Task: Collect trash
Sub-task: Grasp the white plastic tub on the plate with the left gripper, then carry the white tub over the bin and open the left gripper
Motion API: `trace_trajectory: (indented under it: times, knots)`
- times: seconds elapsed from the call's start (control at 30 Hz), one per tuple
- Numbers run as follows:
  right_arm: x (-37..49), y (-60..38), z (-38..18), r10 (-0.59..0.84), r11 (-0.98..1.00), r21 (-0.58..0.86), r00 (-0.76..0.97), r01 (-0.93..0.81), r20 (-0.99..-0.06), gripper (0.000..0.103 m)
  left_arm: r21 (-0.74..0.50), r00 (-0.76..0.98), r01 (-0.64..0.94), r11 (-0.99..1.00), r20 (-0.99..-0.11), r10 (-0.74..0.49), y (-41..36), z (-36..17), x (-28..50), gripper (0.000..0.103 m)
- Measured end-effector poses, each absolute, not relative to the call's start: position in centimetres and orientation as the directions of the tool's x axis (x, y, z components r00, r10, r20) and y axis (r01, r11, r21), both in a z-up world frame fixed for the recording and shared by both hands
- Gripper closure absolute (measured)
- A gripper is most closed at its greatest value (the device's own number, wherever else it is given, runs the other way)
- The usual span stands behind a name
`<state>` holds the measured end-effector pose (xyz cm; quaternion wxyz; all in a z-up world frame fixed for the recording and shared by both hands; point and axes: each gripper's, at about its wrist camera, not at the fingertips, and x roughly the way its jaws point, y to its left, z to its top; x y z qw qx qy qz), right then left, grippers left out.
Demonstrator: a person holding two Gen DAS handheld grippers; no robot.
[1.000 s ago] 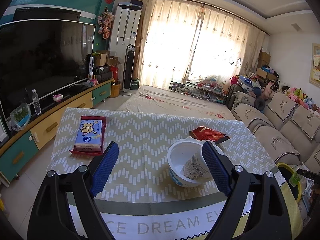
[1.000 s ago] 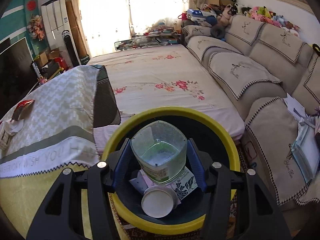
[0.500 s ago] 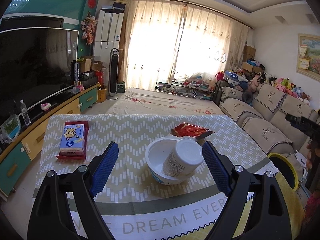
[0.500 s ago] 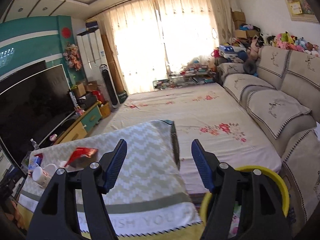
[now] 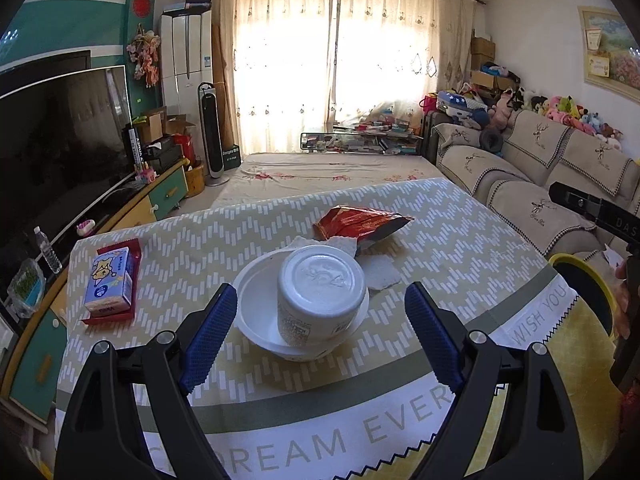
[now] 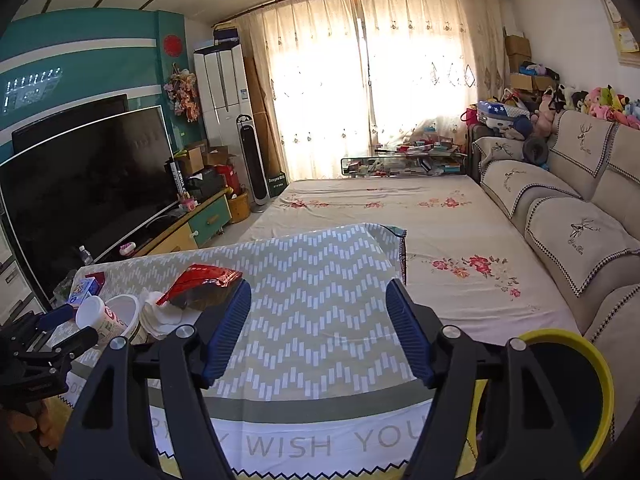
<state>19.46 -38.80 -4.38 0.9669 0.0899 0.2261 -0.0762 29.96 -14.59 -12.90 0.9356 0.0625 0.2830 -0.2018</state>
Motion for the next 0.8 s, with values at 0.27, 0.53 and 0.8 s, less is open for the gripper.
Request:
trace_trajectory:
  times: [0.27, 0.53, 0.8]
  knots:
    - [19.6, -39.4, -4.4, -0.100, 0.970, 0.154, 0.885, 0.189, -0.455, 0.037, 0.022, 0.740, 0.417, 0.909, -0.588, -0.325, -16.0, -13.4, 31.8, 0.041]
    - [19.8, -39.1, -4.7, -0.091, 0.972, 0.150, 0.883, 0.179, -0.461, 0.037, 0.025, 0.746, 0.413, 0.911, -0.583, -0.322, -15.8, -13.1, 32.3, 0.054]
    - [19.9, -39.0, -4.8, -0.095, 0.972, 0.149, 0.883, 0.182, -0.459, 0.037, 0.059, 0.790, 0.400, 0.914, -0.527, -0.312, -15.7, -9.9, 31.6, 0.054]
